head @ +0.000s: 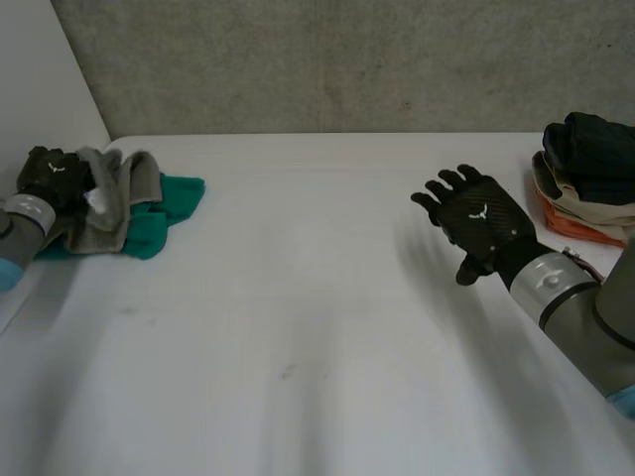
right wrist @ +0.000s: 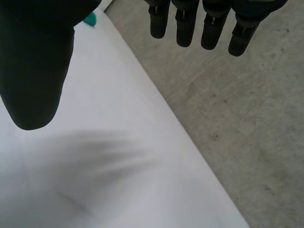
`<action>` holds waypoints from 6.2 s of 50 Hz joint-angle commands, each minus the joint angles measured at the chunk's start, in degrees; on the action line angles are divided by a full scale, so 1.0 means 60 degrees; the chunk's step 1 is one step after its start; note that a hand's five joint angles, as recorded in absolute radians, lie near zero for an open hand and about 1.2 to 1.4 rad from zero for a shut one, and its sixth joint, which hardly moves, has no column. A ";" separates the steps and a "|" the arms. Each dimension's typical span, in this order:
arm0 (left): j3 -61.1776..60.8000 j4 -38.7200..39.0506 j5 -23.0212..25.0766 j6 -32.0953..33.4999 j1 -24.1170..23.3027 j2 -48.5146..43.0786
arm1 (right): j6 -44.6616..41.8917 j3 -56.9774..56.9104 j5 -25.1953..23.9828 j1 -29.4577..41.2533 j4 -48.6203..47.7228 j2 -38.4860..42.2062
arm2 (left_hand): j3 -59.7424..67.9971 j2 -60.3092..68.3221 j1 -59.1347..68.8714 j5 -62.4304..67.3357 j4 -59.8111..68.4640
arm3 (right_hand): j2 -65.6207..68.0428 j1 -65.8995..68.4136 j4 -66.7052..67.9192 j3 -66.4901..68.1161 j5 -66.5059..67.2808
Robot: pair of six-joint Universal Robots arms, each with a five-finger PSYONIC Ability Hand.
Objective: Fold the laundry.
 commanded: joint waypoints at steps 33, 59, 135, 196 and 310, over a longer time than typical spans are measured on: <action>-0.4128 0.1317 -0.0827 -0.7420 -0.8265 0.3575 | 0.0683 0.0202 0.1287 -0.0977 0.0075 -0.1099 | -0.1334 -0.1415 -0.1468 -0.1184 -0.1383 | -0.0348 -0.0466 -0.0296 -0.0296 -0.0441; -0.6647 0.1200 -0.1047 -0.3218 -0.4330 0.6269 | 0.0890 -0.0515 0.1316 -0.0158 0.2945 -0.0939 | -0.7345 -0.7426 -0.7480 -0.7195 -0.7395 | -0.0348 -0.0466 -0.0296 -0.0296 -0.0441; -0.6045 -0.0427 -0.0944 -0.5017 -0.4621 0.7847 | 0.3247 -0.6635 0.1464 0.1775 0.3794 0.4215 | 0.2604 0.2523 0.2470 0.2754 0.2554 | 0.0955 0.0838 0.1008 0.1007 0.0863; -0.7966 0.0321 -0.0915 -0.5017 -0.4942 1.0587 | 0.0948 -0.5524 0.1566 0.1776 0.6638 0.0935 | 0.2604 0.2523 0.2470 0.2754 0.2554 | -0.0348 -0.0466 -0.0296 -0.0296 -0.0441; -1.1730 0.4144 -0.1691 -0.2849 -0.4723 0.8493 | 0.0261 -0.4994 0.1361 0.0253 0.6356 0.1347 | 0.2604 0.2523 0.2470 0.2754 0.2554 | 0.1852 0.1735 0.1905 0.1904 0.1760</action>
